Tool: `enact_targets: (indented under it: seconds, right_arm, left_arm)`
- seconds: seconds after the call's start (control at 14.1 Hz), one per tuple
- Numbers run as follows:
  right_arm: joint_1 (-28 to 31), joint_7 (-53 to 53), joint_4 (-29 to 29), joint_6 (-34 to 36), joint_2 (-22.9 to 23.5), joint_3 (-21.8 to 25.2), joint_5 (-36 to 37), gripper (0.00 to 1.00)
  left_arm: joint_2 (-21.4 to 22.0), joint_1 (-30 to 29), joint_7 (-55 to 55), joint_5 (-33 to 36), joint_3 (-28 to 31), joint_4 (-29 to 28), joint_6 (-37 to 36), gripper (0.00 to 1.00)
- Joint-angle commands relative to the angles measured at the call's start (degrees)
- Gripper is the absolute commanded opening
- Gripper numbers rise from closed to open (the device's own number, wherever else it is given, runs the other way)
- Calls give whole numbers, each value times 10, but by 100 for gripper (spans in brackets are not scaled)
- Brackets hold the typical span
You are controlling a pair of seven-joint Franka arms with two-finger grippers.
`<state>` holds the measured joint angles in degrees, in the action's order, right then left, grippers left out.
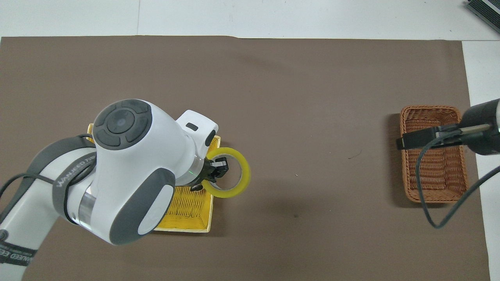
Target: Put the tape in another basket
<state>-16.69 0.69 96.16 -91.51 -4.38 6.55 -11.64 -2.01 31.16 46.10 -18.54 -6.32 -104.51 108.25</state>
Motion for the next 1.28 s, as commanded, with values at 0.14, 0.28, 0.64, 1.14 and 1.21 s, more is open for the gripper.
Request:
enact_targets:
  seconds: [0.14, 0.28, 0.64, 1.14, 1.21]
  right_arm:
    - [-19, 3, 77, -52, -19, 0, -60, 100]
    - [-34, -8, 86, -62, -18, 0, -64, 100]
    - [-28, -39, 111, -78, -20, 1, -159, 100]
    - [-3, -29, 123, -83, -24, 2, -172, 100]
    - [-3, -27, 124, -82, -25, 2, -172, 100]
  left_arm:
    - [-4, 26, 14, -55, -11, -1, 96, 0]
    - [-1, 30, 9, -91, -12, -19, 146, 0]
    - [-19, 72, 8, -103, -12, -32, 231, 0]
    - [-26, 80, 9, -167, -13, -28, 318, 0]
    - [-25, 79, 9, -168, -14, -26, 318, 0]
